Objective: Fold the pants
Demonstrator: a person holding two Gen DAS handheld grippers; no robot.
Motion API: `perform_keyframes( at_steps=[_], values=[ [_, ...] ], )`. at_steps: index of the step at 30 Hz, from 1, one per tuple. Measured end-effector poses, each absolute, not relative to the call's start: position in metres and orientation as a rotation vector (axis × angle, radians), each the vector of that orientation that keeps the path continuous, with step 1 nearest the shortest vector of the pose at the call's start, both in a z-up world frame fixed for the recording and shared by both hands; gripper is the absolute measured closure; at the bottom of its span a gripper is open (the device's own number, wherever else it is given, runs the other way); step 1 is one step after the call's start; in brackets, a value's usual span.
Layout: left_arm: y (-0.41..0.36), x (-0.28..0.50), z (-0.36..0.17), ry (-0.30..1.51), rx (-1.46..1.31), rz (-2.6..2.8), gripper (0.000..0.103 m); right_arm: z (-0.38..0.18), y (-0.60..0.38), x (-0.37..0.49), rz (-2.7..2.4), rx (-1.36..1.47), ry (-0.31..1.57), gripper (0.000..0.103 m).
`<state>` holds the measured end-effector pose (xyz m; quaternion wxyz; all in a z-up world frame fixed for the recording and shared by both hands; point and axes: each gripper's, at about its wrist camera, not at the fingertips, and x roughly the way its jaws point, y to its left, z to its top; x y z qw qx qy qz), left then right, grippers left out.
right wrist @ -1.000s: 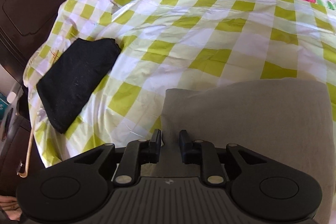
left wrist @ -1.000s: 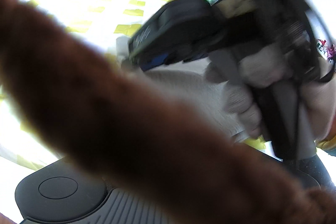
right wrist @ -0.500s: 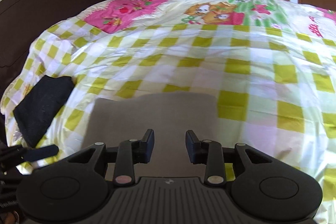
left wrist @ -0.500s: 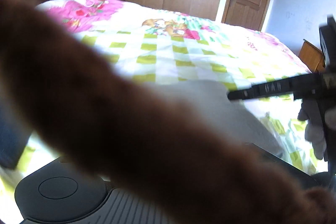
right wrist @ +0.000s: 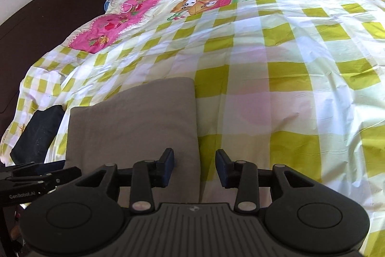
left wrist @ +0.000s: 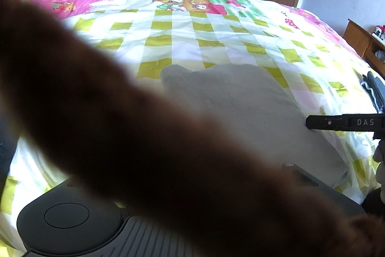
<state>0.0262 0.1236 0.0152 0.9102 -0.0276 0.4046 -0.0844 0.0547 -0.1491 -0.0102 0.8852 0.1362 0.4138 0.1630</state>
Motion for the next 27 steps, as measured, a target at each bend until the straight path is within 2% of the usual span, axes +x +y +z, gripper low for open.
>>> perform_keyframes(
  at_steps=[2,7,11,13,14,17,24,27],
  values=[
    [0.118,0.030,0.014,0.834,-0.040,-0.188,0.033,-0.019,-0.151,0.058,0.352,0.322,0.903,0.049],
    [0.111,0.028,-0.005,0.898,-0.012,-0.176,0.033,-0.024,-0.144,0.056,0.473,0.389,0.935,0.046],
    [0.122,0.029,-0.008,0.919,-0.075,-0.161,0.024,-0.032,-0.142,0.061,0.507,0.397,0.946,0.046],
    [0.122,0.037,-0.014,0.941,-0.102,-0.164,0.022,-0.040,-0.142,0.067,0.518,0.469,0.940,0.046],
    [0.122,0.041,-0.015,0.949,-0.112,-0.164,0.023,-0.041,-0.142,0.070,0.519,0.497,0.945,0.056],
    [0.112,0.049,-0.013,0.951,-0.109,-0.211,0.026,-0.039,-0.147,0.071,0.525,0.516,0.939,0.072],
    [0.053,0.087,-0.011,0.901,-0.016,-0.348,0.027,-0.023,-0.201,0.073,0.374,0.570,0.839,0.075],
    [0.025,0.114,-0.015,0.871,0.002,-0.408,0.027,-0.020,-0.223,0.083,0.261,0.526,0.822,0.071]
  ],
)
